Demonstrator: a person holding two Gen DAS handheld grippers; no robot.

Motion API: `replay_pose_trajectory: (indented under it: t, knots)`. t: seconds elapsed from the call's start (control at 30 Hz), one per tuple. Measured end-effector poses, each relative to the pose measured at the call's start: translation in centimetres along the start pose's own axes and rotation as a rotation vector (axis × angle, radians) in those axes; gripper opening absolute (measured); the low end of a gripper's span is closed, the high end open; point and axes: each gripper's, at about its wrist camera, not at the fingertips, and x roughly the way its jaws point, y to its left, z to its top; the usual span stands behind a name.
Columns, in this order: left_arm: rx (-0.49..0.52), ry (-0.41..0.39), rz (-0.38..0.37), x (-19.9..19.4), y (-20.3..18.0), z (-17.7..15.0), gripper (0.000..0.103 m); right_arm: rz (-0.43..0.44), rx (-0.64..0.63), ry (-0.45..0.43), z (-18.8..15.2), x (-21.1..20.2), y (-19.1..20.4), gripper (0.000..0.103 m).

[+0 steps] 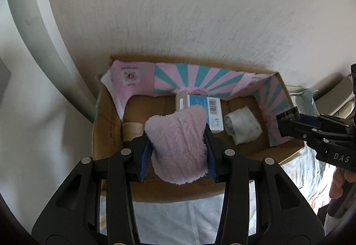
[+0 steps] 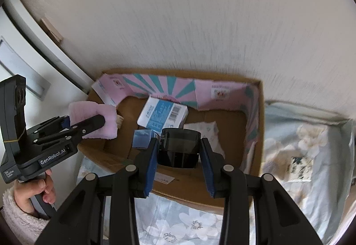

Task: Organize objects
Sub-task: 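Lower the towel into the cardboard box with the left gripper while the right drops the black jar in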

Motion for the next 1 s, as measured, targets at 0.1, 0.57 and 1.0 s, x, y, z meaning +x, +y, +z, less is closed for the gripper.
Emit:
replay_pose_trajectory:
  t: [0.1,0.57,1.0]
  knots:
    - [0.009,0.005,-0.005,0.3,0.2,-0.3,0.038,0.0,0.019,0.018,-0.2,1.0,-0.1,0.034]
    - [-0.007,0.012,0.032,1.1,0.5,0.0,0.103,0.005,-0.003,0.036,0.2,2.6,1.3,0.069]
    - [-0.018,-0.002,0.028,-0.4,0.2,0.0,0.103,0.007,0.025,0.026,0.0,1.3,0.4,0.08]
